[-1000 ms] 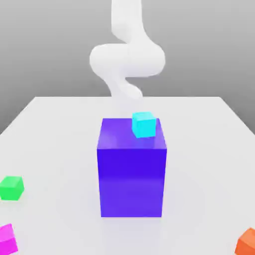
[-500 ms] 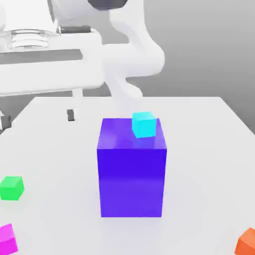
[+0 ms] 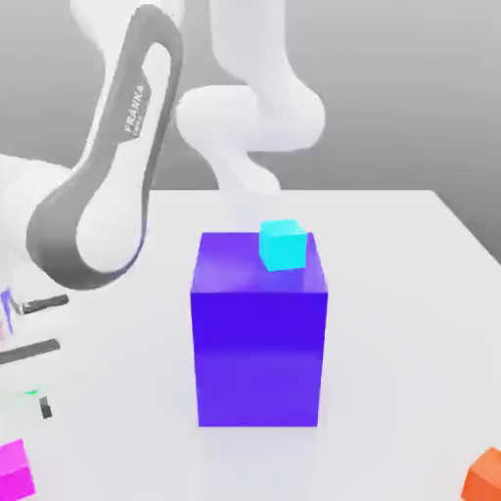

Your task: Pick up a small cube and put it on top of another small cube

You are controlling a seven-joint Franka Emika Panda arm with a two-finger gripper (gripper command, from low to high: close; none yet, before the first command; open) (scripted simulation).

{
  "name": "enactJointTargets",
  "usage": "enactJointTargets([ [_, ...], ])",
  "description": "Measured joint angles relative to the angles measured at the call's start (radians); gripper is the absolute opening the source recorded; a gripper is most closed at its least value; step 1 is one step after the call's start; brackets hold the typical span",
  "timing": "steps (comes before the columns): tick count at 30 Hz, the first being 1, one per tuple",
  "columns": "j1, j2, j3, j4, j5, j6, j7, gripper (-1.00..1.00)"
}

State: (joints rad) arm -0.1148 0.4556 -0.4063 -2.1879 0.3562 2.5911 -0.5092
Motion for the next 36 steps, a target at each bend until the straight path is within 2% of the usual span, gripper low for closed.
enactJointTargets([
  [3, -0.05, 0.109, 0.056, 0.027, 0.056, 0.074, -0.054, 0.0],
  [4, -0.06, 0.136, 0.069, 0.034, 0.073, 0.093, -0.067, -1.0],
  [10, -0.067, 0.149, 0.077, 0.038, 0.081, 0.099, -0.073, -1.0],
  [15, -0.011, 0.011, -0.003, -0.005, -0.005, 0.005, -0.015, -1.0],
  [21, -0.03, -0.179, -0.143, -0.181, -0.108, -0.001, -0.019, -1.0],
  [26, -0.064, -0.346, -0.249, -0.343, -0.233, 0.022, -0.005, -1.0],
  [28, -0.08, -0.326, -0.243, -0.362, -0.191, 0.057, -0.046, -1.0],
  [32, -0.161, -0.204, -0.135, -0.355, -0.018, 0.149, -0.175, -1.0],
  [33, -0.18, -0.179, -0.11, -0.353, 0.015, 0.167, -0.199, 1.0],
  [36, -0.18, -0.179, -0.11, -0.353, 0.015, 0.167, -0.199, 1.0],
])
